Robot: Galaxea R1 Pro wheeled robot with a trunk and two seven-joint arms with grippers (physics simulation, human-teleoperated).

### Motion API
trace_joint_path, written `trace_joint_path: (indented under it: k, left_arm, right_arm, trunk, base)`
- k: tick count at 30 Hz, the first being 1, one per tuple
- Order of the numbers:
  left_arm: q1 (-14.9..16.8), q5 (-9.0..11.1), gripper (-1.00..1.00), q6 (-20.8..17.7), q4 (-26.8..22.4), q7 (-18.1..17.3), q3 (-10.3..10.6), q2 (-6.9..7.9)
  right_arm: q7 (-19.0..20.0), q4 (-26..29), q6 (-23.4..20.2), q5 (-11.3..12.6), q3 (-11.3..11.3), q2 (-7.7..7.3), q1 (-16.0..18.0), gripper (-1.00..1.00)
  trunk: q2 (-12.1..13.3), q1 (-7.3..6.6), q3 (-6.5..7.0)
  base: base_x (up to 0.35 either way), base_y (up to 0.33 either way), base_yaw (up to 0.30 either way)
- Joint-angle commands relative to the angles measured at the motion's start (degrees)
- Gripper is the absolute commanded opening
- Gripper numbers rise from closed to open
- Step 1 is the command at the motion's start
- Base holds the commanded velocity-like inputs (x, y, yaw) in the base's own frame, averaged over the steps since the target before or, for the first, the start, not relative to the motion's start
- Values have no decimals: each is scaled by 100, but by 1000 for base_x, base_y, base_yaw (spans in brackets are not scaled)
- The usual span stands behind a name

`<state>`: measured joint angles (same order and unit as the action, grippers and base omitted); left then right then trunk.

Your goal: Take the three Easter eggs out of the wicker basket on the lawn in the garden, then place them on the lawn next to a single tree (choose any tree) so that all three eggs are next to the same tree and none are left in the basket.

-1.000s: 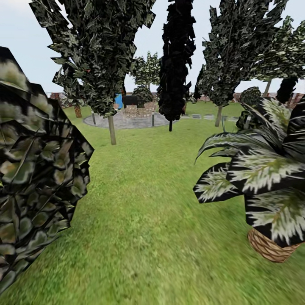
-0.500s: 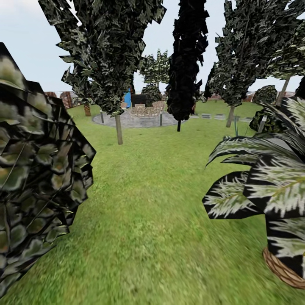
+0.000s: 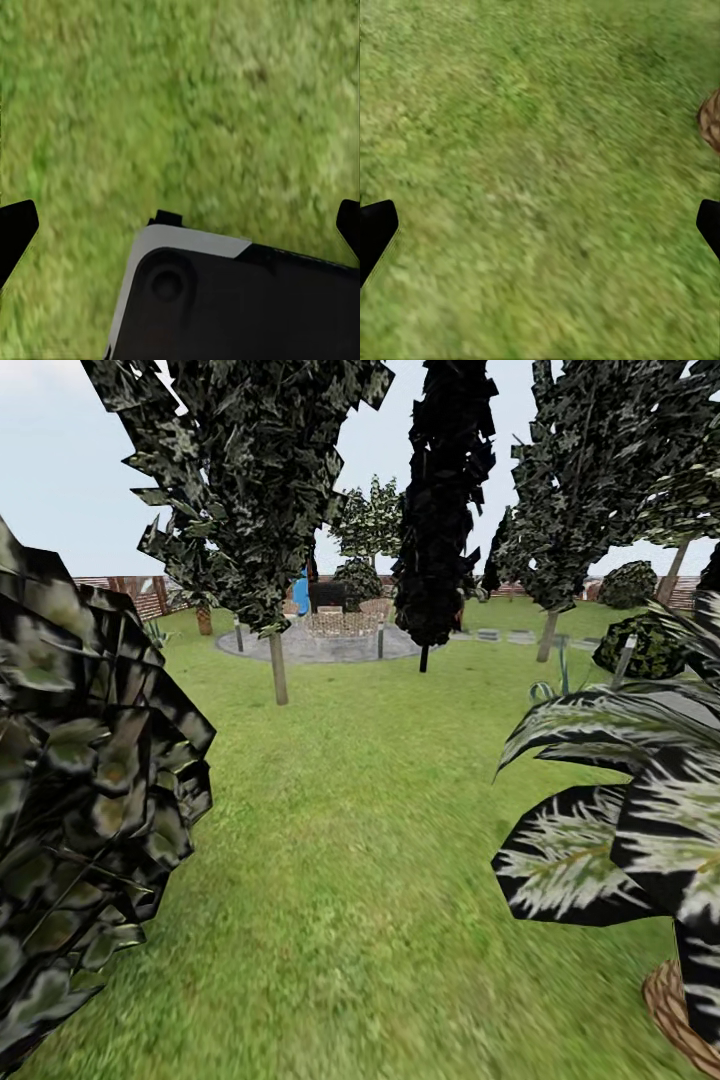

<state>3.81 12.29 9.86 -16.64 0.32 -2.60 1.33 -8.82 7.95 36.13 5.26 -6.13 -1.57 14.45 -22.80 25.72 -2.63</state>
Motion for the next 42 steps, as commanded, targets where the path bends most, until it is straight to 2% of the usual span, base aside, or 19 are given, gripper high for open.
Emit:
trace_joint_path:
  k: [1,11,33,42]
  left_arm:
    - [5,19,100,46,3,3,-3,-1]
    - [5,19,100,99,3,3,-4,-1]
    - [5,19,100,111,12,3,-3,-1]
    - [5,19,100,112,12,1,-1,-1]
  right_arm:
    - [21,-4,25,54,7,-1,5,100]
    - [21,-10,21,45,10,7,5,100]
    - [21,-6,25,47,7,14,5,100]
    - [12,-4,25,54,7,25,5,100]
  trunk:
    - [-12,7,-13]
    - [-12,7,-13]
    - [-12,7,-13]
    - [-12,7,-13]
  base:
    - [334,131,0]
    - [328,148,0]
    - [334,26,0]
    - [335,81,204]
